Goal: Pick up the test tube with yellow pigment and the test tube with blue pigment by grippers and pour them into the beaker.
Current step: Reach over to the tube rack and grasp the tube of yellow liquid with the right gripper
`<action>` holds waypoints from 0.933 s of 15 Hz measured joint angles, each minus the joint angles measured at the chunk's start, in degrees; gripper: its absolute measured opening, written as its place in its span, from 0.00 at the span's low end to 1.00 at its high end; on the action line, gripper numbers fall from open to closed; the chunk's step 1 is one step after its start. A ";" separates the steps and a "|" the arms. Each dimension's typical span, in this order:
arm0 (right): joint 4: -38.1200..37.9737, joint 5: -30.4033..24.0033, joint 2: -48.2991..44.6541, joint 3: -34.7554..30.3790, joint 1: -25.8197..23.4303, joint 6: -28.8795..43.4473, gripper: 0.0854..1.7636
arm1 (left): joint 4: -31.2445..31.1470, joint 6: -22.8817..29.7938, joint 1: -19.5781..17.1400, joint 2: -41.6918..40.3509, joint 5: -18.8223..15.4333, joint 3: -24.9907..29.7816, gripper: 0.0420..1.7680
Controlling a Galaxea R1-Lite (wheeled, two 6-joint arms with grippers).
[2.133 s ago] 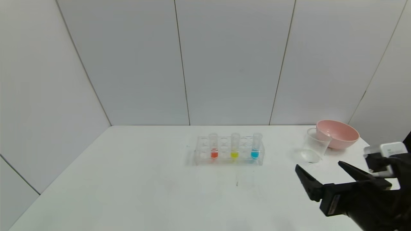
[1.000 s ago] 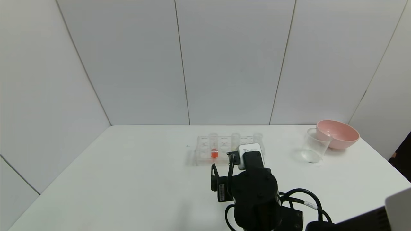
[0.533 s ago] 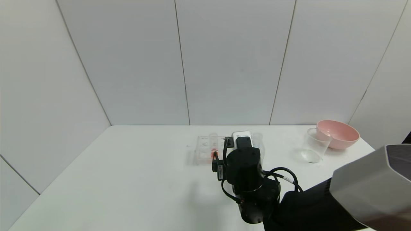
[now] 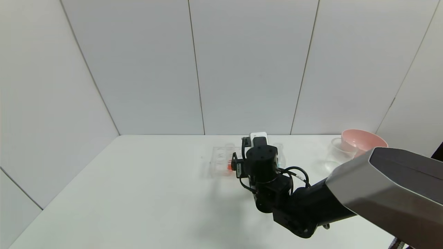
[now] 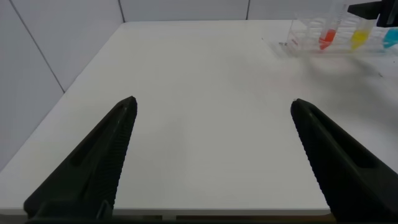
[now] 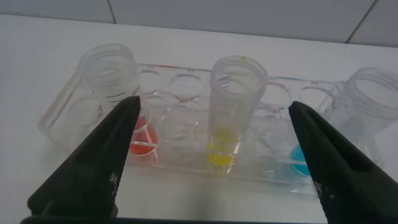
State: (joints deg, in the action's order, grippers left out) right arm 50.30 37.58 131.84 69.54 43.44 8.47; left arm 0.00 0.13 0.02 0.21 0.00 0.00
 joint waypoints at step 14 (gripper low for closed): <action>0.20 -1.10 2.83 3.78 -1.71 -0.07 0.97 | 0.00 0.02 0.00 0.00 0.00 0.00 1.00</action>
State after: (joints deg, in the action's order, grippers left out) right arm 50.49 36.49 134.67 73.31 41.73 8.40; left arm 0.00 0.16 0.02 0.21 0.00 0.00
